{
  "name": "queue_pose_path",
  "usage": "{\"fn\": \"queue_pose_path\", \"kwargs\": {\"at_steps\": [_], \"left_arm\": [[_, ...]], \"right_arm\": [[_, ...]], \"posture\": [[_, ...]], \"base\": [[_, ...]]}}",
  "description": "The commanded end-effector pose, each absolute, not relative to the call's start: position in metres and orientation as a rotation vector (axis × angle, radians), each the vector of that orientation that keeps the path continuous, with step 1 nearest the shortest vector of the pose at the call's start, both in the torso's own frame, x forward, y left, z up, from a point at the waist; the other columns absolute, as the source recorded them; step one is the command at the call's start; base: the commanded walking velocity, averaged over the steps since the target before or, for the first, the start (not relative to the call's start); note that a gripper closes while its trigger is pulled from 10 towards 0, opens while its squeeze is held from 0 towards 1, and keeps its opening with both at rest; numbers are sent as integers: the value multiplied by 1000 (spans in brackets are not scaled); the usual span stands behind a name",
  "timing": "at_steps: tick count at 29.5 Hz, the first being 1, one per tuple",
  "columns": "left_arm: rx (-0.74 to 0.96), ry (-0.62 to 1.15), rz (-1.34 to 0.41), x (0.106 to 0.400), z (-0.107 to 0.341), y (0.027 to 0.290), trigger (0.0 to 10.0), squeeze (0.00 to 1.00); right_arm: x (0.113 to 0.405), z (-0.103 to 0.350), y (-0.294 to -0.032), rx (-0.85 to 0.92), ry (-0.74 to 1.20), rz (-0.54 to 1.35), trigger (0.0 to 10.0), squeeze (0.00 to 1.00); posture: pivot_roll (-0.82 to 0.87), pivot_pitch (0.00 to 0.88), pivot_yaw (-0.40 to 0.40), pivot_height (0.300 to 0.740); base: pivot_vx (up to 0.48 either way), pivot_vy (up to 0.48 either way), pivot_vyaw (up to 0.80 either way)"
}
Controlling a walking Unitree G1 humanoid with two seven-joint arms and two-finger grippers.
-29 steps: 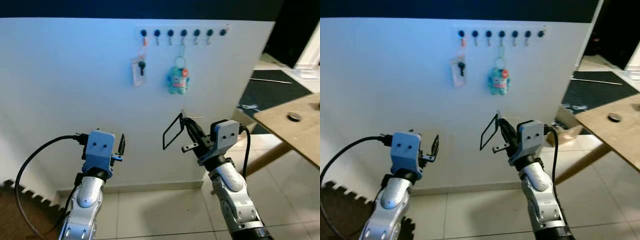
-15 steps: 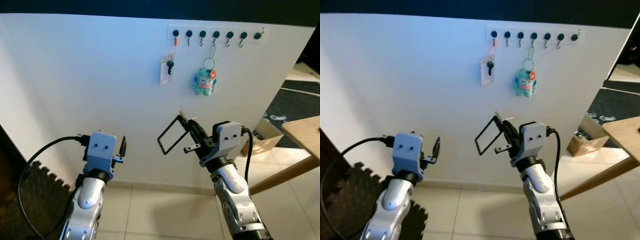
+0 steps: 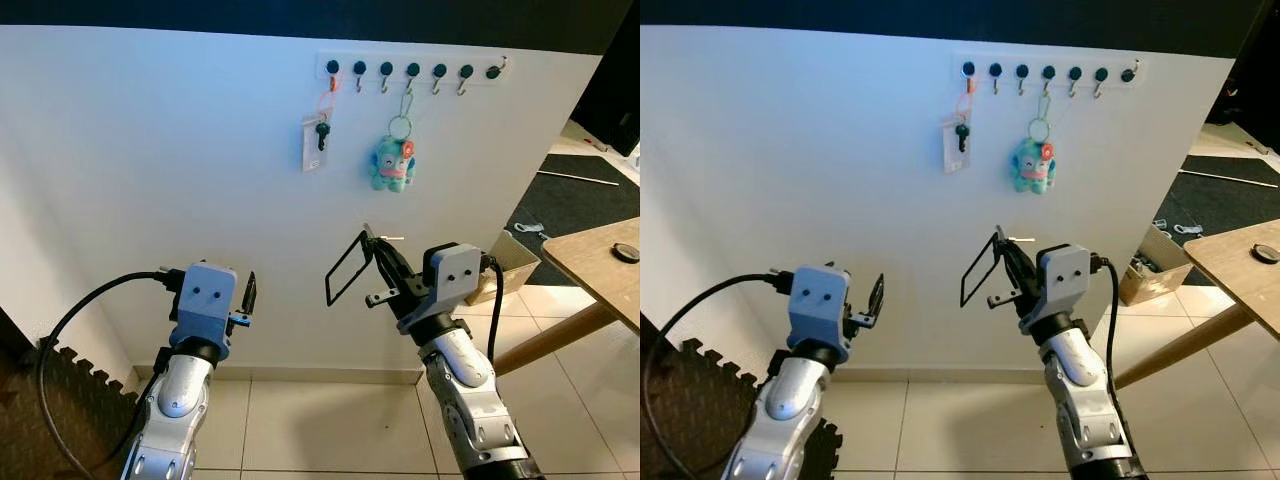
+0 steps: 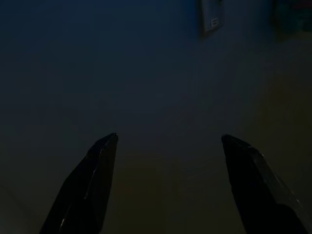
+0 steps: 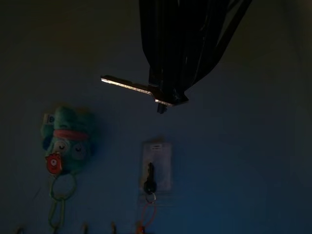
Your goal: Hang keys on a hook
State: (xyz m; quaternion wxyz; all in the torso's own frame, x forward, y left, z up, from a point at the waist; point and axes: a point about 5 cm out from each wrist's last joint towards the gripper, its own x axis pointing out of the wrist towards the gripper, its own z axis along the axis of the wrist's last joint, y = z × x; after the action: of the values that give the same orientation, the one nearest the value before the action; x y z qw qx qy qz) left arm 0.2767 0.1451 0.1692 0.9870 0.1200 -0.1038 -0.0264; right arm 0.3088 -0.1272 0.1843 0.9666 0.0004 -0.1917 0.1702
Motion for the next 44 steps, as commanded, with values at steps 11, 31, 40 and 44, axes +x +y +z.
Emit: {"fn": "queue_pose_path", "kwargs": {"at_steps": [11,31,40,44], "left_arm": [[268,-164,-42,276,161,148,10000,0],[262,-155,-35,276,161,149,10000,0],[265,-150,-34,276,160,149,10000,0],[266,-148,-33,276,160,149,10000,0]], "right_arm": [[307,183,-129,2,-381,344,10000,0],[306,181,-129,6,-371,344,10000,0],[306,181,-128,5,-374,343,10000,0],[307,183,-129,3,-380,336,10000,0]], "posture": [[127,104,-39,740],[127,109,-37,740],[129,110,-36,740],[129,110,-36,740]], "base": [[314,-217,0],[0,0,0],[0,0,0],[0,0,0]]}}
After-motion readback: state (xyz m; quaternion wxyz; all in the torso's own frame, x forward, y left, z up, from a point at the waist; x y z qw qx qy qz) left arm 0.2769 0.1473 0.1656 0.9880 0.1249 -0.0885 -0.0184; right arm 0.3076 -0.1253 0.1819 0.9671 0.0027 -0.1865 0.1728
